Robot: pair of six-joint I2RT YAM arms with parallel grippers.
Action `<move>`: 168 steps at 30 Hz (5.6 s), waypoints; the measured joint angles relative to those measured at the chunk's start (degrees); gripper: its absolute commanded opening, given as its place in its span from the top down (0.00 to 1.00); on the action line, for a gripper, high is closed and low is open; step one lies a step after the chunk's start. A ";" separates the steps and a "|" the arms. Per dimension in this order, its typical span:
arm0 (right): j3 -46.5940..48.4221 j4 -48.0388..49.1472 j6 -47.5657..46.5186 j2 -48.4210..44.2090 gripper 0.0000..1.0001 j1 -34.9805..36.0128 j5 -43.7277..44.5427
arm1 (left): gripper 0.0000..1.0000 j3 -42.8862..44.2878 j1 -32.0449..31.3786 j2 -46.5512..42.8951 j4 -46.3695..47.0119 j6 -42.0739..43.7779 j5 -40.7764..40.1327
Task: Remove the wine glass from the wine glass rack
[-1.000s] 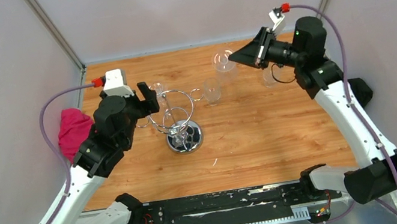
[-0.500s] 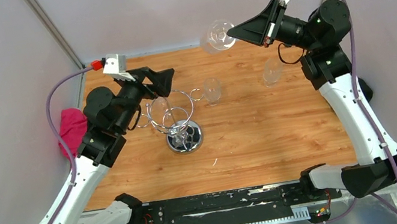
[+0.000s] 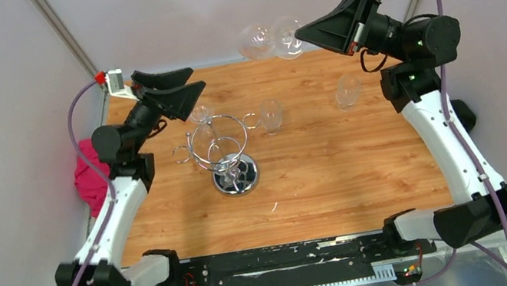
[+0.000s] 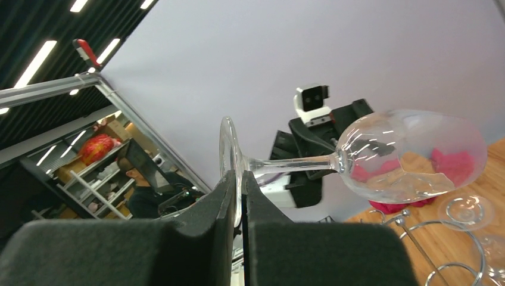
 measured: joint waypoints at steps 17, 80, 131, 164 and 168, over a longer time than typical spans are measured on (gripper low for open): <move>-0.20 28.68 20.44 12.96 1.00 2.40 -0.57 | 0.10 3.15 3.87 19.87 43.50 -34.82 16.11; -0.02 53.86 36.81 29.73 0.87 15.52 8.52 | 1.00 1.81 5.33 8.59 43.47 -39.58 13.38; -10.16 51.58 33.31 26.60 0.03 9.46 9.94 | 1.00 -9.70 8.02 -2.47 44.19 -39.87 -2.43; -21.94 51.52 31.95 21.46 0.03 0.55 7.65 | 1.00 59.45 11.72 30.53 -97.20 31.61 -36.85; -21.97 51.54 31.98 22.12 0.03 0.46 7.34 | 1.00 60.83 11.78 34.14 -102.49 34.47 -38.97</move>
